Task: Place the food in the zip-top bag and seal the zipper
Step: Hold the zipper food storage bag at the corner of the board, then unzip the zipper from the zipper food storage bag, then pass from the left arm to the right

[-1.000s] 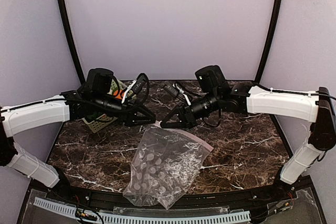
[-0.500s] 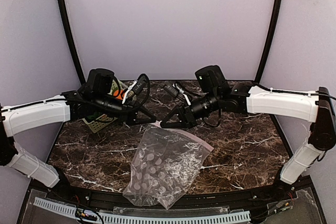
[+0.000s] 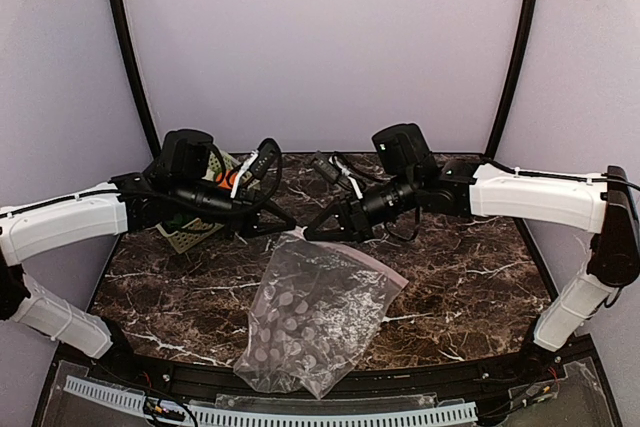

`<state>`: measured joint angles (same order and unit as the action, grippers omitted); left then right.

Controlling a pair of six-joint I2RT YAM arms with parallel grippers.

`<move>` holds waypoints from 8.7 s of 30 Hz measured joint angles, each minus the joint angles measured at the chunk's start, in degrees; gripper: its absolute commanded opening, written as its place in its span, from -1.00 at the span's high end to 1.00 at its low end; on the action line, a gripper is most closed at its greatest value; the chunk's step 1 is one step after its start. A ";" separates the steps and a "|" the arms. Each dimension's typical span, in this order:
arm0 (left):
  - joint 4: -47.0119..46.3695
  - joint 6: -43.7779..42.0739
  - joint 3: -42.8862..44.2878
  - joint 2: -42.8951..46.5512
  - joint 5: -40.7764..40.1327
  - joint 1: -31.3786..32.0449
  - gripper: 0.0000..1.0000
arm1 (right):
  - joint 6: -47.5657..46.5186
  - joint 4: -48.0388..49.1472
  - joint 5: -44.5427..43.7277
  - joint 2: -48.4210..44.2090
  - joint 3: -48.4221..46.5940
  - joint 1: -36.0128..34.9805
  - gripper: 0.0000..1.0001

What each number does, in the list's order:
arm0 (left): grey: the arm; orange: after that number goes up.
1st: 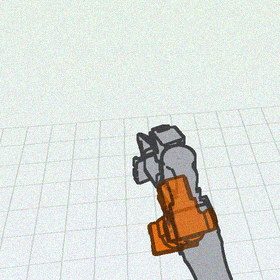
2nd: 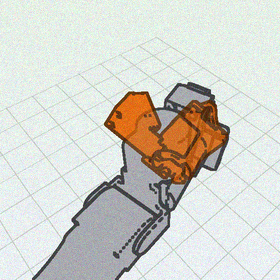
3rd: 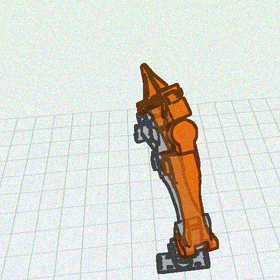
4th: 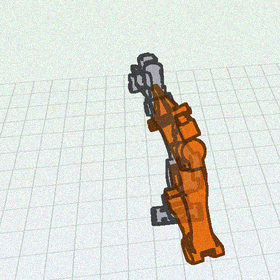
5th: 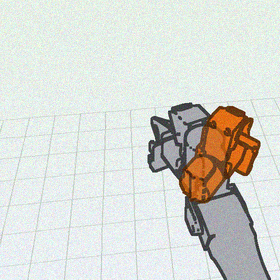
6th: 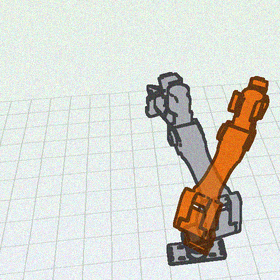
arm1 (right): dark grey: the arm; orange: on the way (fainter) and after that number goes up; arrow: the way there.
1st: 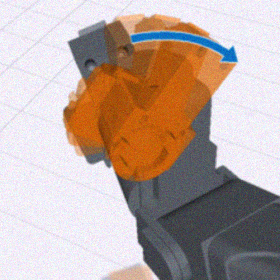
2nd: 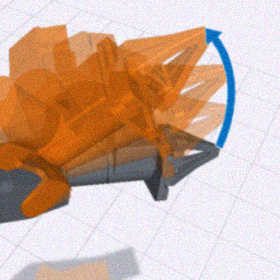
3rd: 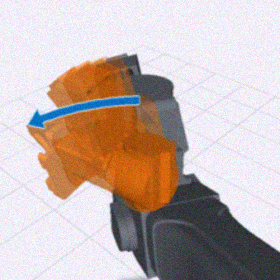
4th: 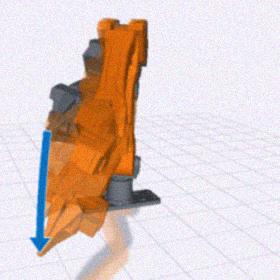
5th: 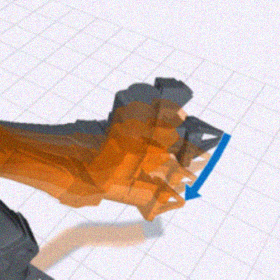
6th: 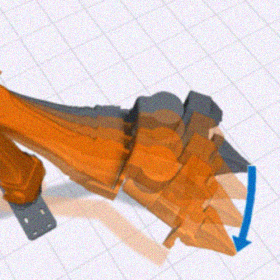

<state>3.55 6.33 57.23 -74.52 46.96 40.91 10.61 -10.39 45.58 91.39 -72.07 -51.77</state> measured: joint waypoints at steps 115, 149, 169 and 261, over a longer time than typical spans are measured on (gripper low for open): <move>3.41 2.51 -0.96 8.02 -16.20 -10.23 0.99 | 0.63 6.14 -6.88 -3.98 6.43 1.33 1.00; 3.45 3.39 -1.36 9.20 -16.63 -13.73 0.99 | 1.49 6.93 -8.00 -5.81 9.60 1.66 1.00; 3.45 3.91 -1.38 9.75 -17.92 -16.22 0.99 | 1.92 6.29 -8.13 -7.21 11.54 1.92 1.00; -3.80 0.48 -1.46 5.46 3.89 -8.02 0.99 | 4.28 -2.34 -16.70 -20.61 17.33 5.81 -0.52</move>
<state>-0.25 6.81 55.77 -69.06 50.85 32.88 14.90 -12.73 28.88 70.78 -54.74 -45.95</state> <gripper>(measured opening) 0.008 0.819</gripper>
